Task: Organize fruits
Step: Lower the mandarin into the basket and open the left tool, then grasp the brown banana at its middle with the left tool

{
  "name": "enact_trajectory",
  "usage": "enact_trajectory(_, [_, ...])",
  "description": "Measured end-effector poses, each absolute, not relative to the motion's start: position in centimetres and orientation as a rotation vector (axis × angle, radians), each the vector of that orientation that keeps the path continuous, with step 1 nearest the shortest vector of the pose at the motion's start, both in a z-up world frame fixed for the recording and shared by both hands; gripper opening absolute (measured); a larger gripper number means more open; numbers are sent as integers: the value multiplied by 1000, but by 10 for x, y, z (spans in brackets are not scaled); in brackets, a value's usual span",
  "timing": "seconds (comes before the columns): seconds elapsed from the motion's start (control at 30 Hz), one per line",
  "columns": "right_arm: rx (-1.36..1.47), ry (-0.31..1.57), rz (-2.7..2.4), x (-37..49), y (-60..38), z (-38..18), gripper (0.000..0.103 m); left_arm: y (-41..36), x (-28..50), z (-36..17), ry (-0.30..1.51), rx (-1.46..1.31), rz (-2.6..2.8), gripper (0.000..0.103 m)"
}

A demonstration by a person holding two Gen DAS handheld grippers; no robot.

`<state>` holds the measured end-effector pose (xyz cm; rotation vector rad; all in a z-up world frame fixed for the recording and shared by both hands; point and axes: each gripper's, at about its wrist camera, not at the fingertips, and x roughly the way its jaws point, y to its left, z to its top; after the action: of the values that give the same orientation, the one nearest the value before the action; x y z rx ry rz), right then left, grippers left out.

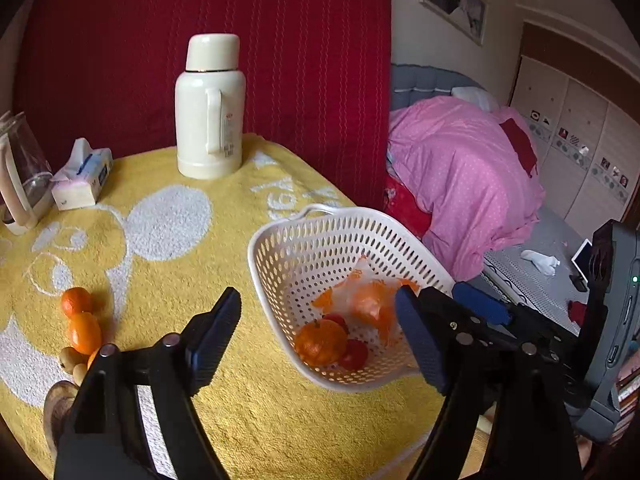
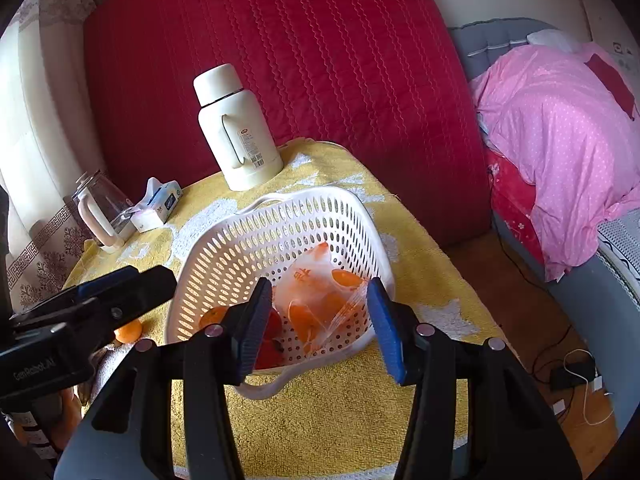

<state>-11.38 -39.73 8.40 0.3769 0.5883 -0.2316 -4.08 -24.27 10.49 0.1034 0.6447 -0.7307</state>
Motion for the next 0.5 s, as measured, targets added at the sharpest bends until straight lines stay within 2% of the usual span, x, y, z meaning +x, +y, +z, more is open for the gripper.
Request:
enact_trajectory(0.13, [374,590,-227,-112,-393,84,52,-235,-42,108,602,118,-697,91])
enact_trajectory(0.23, [372,589,-224,-111,-390,86,52,-229,-42,109,583,130,-676,92])
enact_trajectory(0.33, [372,584,-222,-111,-386,87,52,-223,-40,109,584,153,-641,98])
enact_trajectory(0.5, [365,579,-208,-110,-375,90,52,-202,-36,106,597,120,-603,98])
